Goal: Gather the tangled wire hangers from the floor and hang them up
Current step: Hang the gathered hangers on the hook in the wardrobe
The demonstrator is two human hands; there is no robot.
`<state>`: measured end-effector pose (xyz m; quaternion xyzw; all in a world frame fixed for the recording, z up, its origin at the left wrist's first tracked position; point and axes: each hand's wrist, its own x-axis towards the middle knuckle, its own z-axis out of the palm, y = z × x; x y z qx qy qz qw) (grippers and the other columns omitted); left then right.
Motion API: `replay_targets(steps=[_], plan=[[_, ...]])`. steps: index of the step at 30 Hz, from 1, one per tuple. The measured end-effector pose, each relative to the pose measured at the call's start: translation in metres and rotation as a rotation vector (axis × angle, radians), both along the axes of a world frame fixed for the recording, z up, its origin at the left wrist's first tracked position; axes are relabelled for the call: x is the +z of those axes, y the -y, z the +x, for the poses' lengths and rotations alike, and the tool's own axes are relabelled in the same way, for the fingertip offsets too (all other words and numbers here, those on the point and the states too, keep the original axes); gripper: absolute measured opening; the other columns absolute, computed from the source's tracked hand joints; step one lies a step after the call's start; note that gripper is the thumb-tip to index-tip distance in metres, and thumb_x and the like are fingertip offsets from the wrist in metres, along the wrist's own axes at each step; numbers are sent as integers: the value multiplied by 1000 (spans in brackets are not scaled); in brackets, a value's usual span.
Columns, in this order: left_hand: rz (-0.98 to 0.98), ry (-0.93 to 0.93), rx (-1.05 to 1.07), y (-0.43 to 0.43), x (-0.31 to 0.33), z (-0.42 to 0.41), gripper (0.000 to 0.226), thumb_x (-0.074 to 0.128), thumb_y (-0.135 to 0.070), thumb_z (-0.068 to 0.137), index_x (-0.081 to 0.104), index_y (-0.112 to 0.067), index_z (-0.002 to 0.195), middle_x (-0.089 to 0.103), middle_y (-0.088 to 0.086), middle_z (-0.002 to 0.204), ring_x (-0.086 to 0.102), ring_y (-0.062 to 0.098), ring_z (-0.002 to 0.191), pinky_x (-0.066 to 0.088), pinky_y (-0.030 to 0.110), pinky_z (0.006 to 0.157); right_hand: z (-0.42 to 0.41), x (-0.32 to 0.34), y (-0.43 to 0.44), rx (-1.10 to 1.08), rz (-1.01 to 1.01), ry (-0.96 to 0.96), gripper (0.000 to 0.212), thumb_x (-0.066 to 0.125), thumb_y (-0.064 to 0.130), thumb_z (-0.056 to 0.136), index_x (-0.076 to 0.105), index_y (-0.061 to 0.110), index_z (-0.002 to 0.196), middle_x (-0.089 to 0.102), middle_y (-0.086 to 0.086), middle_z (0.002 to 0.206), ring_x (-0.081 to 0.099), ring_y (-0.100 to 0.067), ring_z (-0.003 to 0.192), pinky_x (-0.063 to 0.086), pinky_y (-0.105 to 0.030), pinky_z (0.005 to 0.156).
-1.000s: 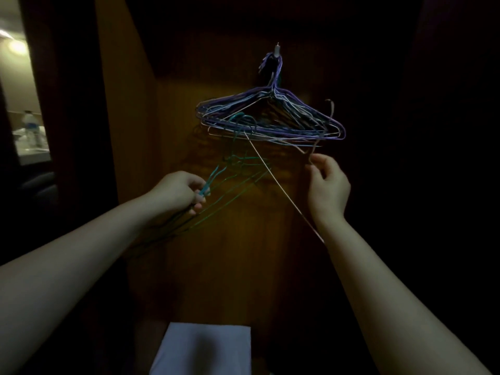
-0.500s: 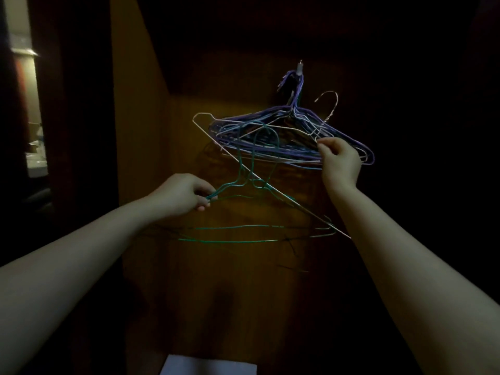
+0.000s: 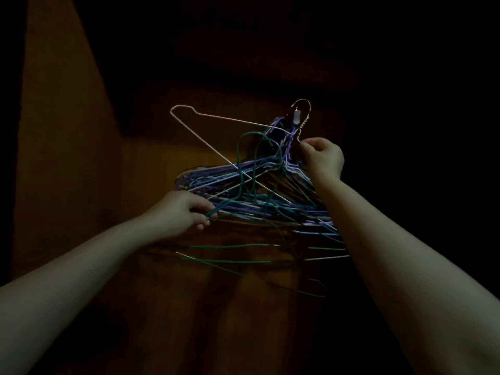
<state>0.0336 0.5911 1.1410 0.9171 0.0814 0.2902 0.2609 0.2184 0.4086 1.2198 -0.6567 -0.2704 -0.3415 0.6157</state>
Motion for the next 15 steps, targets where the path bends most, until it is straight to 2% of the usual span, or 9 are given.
replay_targets(steps=[4,7,11,15], plan=[[-40,-36,-78,-17,-3,19,29,57,6,86,62,0,114,65,-4,82,60,-11,57,51,10,61,20,2,-14,16,-33,-8,11,61,23,91,70,17,92,69,0,90,65,-17,86,55,-41,83],[-42,-48,-96,-22,-10,22,23,58,5,86,67,-6,105,67,1,83,60,-11,57,49,7,60,29,-9,-17,-29,-88,26,13,62,22,91,72,14,94,70,0,92,65,-15,88,54,-38,84],[-67,-51,-102,-24,-20,24,25,57,6,86,66,-6,106,63,-9,79,60,-11,58,48,7,58,34,-18,-15,-146,-204,87,18,61,25,91,72,16,102,68,-1,101,62,-14,94,51,-29,82],[-74,-52,-80,-20,-24,21,25,58,5,86,67,-7,105,64,-8,77,60,-8,54,49,8,60,33,-22,-10,-197,-254,77,20,58,26,93,71,18,105,69,-1,105,62,-17,97,51,-37,86]])
